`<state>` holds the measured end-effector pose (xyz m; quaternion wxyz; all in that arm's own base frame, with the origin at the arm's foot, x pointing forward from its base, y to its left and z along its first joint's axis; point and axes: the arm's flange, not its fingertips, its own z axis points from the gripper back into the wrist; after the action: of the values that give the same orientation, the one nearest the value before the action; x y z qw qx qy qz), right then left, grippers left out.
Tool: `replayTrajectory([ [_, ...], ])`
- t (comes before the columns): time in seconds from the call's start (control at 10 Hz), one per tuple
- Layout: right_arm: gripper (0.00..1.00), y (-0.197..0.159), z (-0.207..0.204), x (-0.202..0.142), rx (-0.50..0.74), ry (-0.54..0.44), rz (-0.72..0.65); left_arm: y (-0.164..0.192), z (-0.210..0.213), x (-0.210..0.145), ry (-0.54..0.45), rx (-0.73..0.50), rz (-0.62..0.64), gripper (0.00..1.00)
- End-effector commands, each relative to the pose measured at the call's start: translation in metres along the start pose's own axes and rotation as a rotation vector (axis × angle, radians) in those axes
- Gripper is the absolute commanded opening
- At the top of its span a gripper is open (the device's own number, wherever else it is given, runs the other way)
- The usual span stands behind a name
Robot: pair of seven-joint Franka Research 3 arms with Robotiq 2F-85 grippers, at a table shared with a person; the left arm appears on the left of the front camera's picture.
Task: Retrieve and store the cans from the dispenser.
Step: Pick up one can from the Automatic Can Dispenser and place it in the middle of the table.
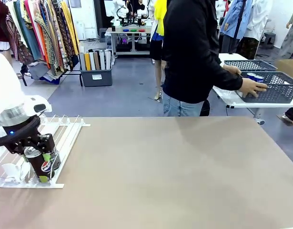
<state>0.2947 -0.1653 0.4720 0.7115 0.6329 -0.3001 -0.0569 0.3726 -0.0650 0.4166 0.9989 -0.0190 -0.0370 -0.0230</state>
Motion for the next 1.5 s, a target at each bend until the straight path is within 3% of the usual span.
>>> replayTrajectory([
  [0.0, 1.00, 0.004, -0.001, 0.002, 0.014, -0.008, -0.001, 0.002, 0.061, -0.017, -0.056, 0.026, -0.008, 0.00],
  [0.4, 1.00, 0.004, -0.001, 0.002, 0.014, -0.008, -0.001, 0.005, 0.168, -0.073, -0.203, -0.099, -0.045, 0.00],
  [0.7, 1.00, 0.004, -0.001, 0.002, 0.014, -0.008, -0.001, 0.026, 0.177, -0.090, -0.186, -0.230, 0.016, 0.00],
  [0.8, 1.00, 0.004, -0.001, 0.002, 0.014, -0.008, -0.001, 0.008, 0.187, -0.088, -0.220, -0.111, -0.016, 0.00],
  [1.2, 1.00, 0.004, -0.001, 0.002, 0.014, -0.008, -0.001, 0.008, 0.180, -0.091, -0.202, -0.131, -0.006, 0.00],
  [1.4, 1.00, 0.004, -0.001, 0.002, 0.014, -0.008, -0.001, -0.038, 0.184, -0.066, -0.279, -0.172, -0.081, 0.00],
])
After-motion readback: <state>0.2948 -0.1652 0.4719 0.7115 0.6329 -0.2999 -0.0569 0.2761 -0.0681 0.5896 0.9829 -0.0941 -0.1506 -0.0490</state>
